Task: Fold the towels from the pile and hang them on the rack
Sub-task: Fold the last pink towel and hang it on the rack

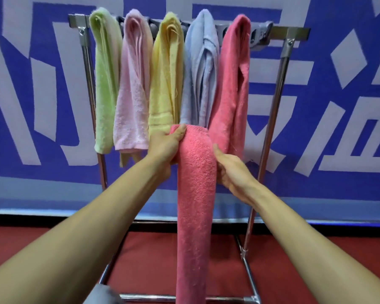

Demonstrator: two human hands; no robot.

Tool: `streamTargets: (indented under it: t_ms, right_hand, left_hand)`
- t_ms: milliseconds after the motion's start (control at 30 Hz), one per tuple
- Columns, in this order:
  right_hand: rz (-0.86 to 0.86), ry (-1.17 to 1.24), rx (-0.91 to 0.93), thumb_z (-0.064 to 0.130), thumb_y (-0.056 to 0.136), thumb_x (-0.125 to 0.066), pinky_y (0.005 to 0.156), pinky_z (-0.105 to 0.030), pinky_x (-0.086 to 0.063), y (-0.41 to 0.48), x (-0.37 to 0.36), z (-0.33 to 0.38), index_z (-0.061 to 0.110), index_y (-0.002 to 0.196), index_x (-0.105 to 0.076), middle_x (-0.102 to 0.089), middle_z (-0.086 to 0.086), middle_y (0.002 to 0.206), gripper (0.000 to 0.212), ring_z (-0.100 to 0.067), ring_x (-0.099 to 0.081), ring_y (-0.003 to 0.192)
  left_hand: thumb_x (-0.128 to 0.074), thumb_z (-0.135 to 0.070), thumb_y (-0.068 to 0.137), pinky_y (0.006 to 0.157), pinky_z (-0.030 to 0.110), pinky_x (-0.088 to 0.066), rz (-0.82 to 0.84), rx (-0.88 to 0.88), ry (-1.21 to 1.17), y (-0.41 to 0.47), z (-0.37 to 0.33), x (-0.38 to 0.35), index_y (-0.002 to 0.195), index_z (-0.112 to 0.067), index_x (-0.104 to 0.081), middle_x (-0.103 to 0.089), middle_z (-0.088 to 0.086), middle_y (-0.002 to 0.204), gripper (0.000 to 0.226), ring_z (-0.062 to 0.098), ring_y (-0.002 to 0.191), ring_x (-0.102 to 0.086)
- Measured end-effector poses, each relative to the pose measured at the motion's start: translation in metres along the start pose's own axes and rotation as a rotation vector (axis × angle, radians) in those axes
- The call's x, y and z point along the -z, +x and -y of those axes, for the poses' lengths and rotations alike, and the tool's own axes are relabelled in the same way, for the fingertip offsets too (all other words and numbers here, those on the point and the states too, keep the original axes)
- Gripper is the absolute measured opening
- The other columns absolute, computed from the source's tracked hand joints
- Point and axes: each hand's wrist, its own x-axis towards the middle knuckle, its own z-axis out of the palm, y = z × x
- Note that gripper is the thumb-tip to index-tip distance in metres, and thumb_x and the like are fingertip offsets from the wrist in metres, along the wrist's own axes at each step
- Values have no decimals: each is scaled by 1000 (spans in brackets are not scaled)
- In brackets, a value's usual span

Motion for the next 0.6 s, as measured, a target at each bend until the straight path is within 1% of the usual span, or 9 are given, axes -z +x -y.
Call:
streamTargets:
  t_ms: [67,133,200,300,367,400,433,500,600]
  right_hand:
    - [99,-95,-10,40,87,-53,80,-32,-51,-4,0,-28,8,98,-66,-70,-6,91,36,-17,-63,82]
    - [180,-272,0,19,94,-54,74,-25,-52,-9,-2,-55,9,102,-61,-67,-2,90,14,-7,-62,77]
    - [171,-423,41,7,93,-56,73,-22,-51,-10,-2,-82,14,97,-60,-65,4,87,9,-1,-59,75]
    - [69,-560,26,9,89,-62,76,-24,-45,-11,-2,-109,22,86,-58,-67,6,86,13,1,-58,78]
    - [21,-639,14,14,88,-64,70,-19,-41,-16,-1,-122,19,84,-61,-65,18,68,7,9,-53,64]
    - [28,-696,2,16,88,-63,64,-18,-39,-19,0,-128,16,82,-62,-60,18,56,7,7,-48,55]
    - [46,-764,-8,18,89,-62,61,-21,-37,-23,-1,-133,12,79,-63,-55,14,51,12,2,-43,52]
    - [103,-901,-10,18,90,-59,62,-28,-32,-30,-4,-143,7,78,-63,-52,3,57,17,-11,-43,60]
    - [107,-954,62,14,89,-60,64,-27,-28,-27,-9,-142,11,78,-64,-57,-3,68,12,-18,-49,69]
  left_hand:
    - [-65,-21,89,48,21,-48,-68,106,-112,3,21,8,82,-13,-60,-60,1,74,12,11,61,-54]
    - [-65,-19,89,50,23,-51,-106,219,-203,7,44,20,86,-10,-60,-63,4,78,11,13,63,-58]
    - [-64,-22,89,47,23,-49,-113,313,-218,9,71,36,83,-11,-59,-63,4,72,14,11,54,-59]
    - [-61,-20,92,38,22,-49,-168,448,-335,7,106,59,81,-16,-55,-62,-2,48,13,7,37,-57]
    - [-58,-20,94,35,22,-48,-198,501,-394,7,125,69,82,-16,-54,-60,-3,43,13,6,34,-56]
    - [-57,-20,94,35,20,-47,-202,518,-405,7,134,72,83,-15,-54,-60,-2,43,13,7,32,-54]
    - [-57,-20,94,35,19,-46,-201,531,-410,5,141,73,84,-14,-54,-60,-2,43,12,7,31,-53]
    - [-57,-18,94,38,19,-47,-173,549,-413,1,158,75,91,-11,-56,-61,0,47,8,8,35,-56]
    - [-54,-20,95,55,26,-57,-119,576,-409,-7,178,82,102,-8,-61,-72,5,67,15,11,57,-66]
